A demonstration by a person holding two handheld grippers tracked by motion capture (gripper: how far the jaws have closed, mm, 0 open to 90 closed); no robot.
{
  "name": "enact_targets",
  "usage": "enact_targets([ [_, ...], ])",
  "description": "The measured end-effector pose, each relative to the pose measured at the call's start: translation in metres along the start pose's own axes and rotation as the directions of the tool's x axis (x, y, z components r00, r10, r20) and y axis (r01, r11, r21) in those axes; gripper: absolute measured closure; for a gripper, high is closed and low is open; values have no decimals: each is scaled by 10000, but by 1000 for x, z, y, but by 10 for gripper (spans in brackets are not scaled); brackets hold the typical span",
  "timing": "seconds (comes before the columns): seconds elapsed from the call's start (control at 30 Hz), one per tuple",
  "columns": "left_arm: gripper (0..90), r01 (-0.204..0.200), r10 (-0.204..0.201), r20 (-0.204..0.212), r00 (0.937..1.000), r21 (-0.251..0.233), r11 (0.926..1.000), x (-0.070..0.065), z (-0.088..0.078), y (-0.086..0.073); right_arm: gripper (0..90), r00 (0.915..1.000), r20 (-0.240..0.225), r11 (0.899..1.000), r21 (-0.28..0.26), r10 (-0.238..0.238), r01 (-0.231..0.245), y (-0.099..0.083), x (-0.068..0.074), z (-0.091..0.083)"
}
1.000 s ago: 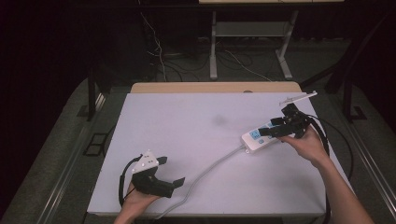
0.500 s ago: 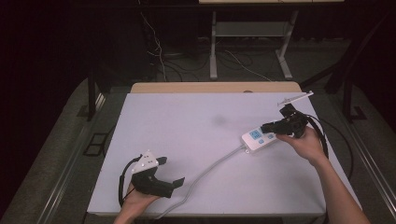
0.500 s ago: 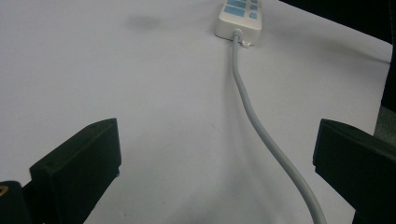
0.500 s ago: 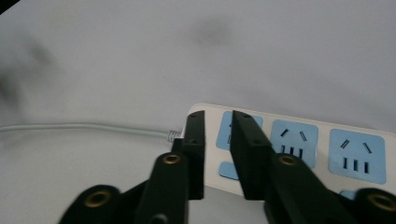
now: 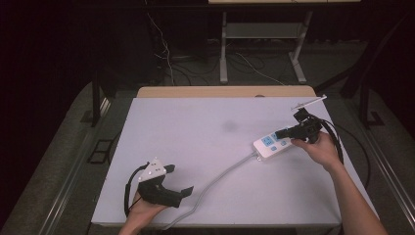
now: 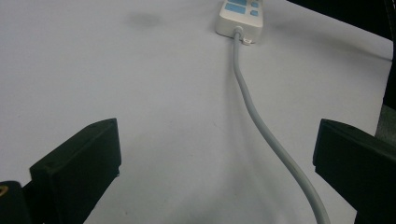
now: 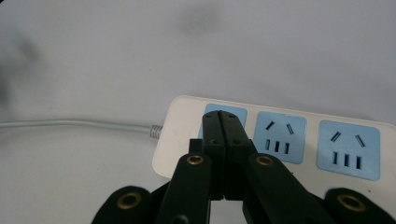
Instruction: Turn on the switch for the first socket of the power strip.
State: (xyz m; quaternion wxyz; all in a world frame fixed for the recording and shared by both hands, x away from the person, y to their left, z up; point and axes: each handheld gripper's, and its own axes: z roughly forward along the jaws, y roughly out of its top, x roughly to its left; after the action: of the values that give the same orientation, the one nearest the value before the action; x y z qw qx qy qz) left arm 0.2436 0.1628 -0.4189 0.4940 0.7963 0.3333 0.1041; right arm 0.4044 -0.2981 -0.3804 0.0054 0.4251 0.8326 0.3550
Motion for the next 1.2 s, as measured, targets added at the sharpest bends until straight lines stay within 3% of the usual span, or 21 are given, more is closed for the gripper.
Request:
enact_targets([
  [0.57,0,-6,6,-8,10000,27,10000,1,0,0,894,9989,-417,9979,612,236,-211,-9,-7,20],
  [0.8,0,-20,20,-11,10000,46,10000,1,0,0,894,9988,-480,9967,812,10,29,-12,-3,24],
  [0.97,0,-10,10,-11,10000,47,10000,1,0,-1,895,9991,-252,9935,1079,-330,355,-15,1,29],
  [1.2,0,-60,59,31,10000,93,9999,0,1,-1,896,9991,-244,9959,818,-358,376,-18,2,29],
])
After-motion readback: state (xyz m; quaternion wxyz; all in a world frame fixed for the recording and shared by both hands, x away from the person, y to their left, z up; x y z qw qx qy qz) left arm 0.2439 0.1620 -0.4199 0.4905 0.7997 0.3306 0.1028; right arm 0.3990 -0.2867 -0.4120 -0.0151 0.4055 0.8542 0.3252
